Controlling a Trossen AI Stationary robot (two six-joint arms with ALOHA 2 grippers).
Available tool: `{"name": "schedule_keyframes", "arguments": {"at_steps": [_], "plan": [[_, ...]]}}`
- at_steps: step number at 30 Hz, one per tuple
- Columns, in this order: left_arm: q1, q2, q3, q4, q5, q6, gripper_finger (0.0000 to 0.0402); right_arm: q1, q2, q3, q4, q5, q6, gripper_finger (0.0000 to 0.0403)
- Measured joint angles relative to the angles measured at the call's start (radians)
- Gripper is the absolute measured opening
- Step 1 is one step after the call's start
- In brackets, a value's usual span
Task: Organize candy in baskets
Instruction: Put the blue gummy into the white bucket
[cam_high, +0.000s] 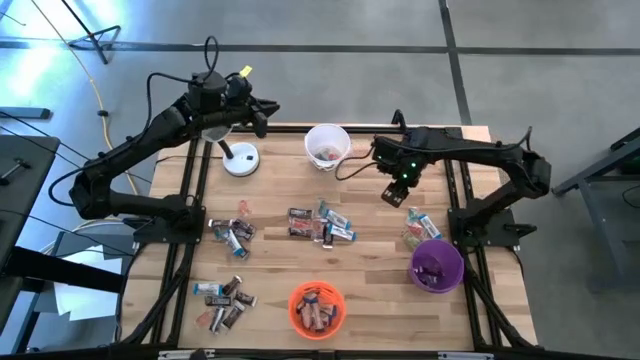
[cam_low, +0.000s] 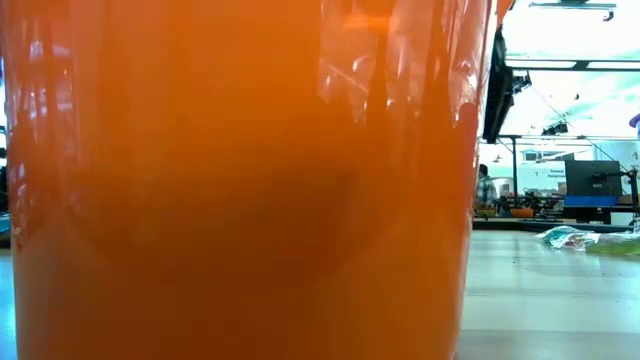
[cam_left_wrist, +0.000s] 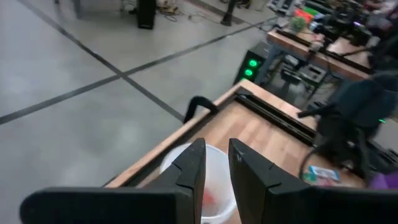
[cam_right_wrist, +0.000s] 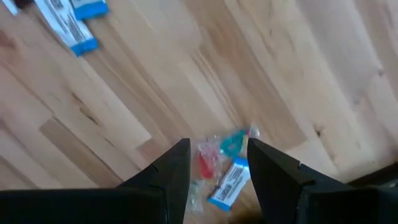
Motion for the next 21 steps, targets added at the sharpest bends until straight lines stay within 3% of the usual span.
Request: {"name": "schedule_keyframes", "arguments": {"at_steps": [11, 21], "plan": [[-0.121, 0.000, 0.000, 0.000, 0.001, -0.044, 0.0055, 0.005, -0.115, -0.260, 0.108, -0.003, 0.019, 0.0154], [-0.244, 0.005, 0.000, -0.001, -0.012, -0.127, 0.0055, 0.005, -0.135, -0.430, 0.240, -0.014, 0.000, 0.0154]]}}
